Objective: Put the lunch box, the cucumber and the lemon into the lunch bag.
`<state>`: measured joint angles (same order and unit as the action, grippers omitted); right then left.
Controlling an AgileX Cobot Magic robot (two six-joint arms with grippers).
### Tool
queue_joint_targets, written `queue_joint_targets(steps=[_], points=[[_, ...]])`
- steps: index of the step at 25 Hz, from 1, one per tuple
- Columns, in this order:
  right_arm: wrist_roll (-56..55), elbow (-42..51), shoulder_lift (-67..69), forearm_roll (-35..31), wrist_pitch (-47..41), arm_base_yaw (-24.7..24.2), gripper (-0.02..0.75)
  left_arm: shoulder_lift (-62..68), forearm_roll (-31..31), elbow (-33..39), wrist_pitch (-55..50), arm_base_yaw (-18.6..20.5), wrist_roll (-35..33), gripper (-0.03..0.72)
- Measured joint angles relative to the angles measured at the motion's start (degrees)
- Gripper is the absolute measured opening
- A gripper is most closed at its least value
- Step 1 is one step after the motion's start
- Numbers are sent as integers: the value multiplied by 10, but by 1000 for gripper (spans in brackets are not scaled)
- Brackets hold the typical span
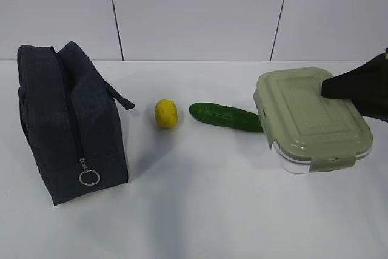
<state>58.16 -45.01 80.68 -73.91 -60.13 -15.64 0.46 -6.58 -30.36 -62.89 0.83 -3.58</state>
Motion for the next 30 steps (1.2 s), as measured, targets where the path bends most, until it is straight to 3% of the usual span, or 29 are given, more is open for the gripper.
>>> queue_joint_targets(steps=[10,15,20,30], points=[[-73,-2,-63,36,-2,0,392,0,-20,0,0,-7,0,241],[-121,-50,-66,98,-8,0,392,2,-62,0,6,-19,0,249],[-146,-96,-66,111,-6,0,392,45,-80,-2,18,-22,36,288],[-167,-103,-66,117,-1,0,392,231,-226,-11,177,-38,63,398]])
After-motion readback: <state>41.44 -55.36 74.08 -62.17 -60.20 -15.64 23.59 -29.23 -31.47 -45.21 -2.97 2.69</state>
